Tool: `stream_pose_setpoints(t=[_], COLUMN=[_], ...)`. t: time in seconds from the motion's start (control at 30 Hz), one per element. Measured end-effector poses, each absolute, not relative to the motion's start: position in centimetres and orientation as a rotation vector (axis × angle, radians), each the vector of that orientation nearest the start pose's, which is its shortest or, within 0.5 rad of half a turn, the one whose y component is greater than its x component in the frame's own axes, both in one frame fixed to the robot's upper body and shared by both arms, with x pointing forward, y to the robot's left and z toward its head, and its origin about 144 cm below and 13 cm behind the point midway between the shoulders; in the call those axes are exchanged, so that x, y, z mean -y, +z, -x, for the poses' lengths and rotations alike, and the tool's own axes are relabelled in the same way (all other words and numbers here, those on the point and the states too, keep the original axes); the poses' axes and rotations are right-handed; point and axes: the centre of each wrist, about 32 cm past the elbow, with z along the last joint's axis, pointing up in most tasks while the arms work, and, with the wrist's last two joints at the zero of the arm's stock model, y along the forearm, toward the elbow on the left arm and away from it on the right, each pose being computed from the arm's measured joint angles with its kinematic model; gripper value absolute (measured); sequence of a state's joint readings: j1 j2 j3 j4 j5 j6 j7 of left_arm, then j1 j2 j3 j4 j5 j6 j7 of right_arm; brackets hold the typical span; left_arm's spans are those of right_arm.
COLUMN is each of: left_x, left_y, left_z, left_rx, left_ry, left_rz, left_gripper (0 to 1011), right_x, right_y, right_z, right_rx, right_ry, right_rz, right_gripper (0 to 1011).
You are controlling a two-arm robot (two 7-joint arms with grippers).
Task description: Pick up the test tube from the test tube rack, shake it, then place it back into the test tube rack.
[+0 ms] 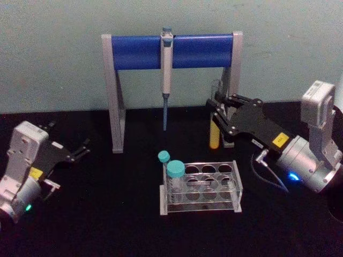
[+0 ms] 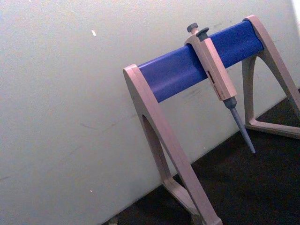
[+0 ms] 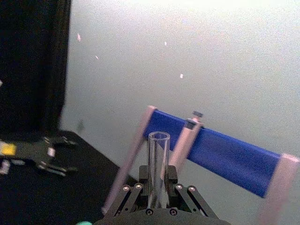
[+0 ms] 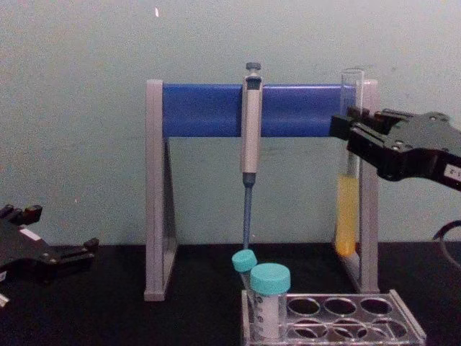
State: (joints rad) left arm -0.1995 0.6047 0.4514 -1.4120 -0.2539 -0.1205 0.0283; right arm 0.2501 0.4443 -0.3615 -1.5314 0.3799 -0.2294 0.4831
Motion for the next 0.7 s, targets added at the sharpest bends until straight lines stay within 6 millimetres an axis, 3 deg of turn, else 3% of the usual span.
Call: stream_pose_setpoints(t=[0.37, 0.7], left_x=[-31.0, -31.0], left_y=[114.0, 114.0], left_z=[-48.9, -48.9], left_rx=[0.285, 0.285], left_ry=[1.248, 1.248], left_rz=[-0.305, -0.305], left_gripper=[1001, 1002], right_x=[26.2, 28.1], right_y=[119.9, 121.4], right_z=[-51.5, -49.9], right_rx=[0.148, 0.138], right_ry=[-0.620, -0.613], right_rz=[-0.129, -0.039], right_gripper=[229, 229])
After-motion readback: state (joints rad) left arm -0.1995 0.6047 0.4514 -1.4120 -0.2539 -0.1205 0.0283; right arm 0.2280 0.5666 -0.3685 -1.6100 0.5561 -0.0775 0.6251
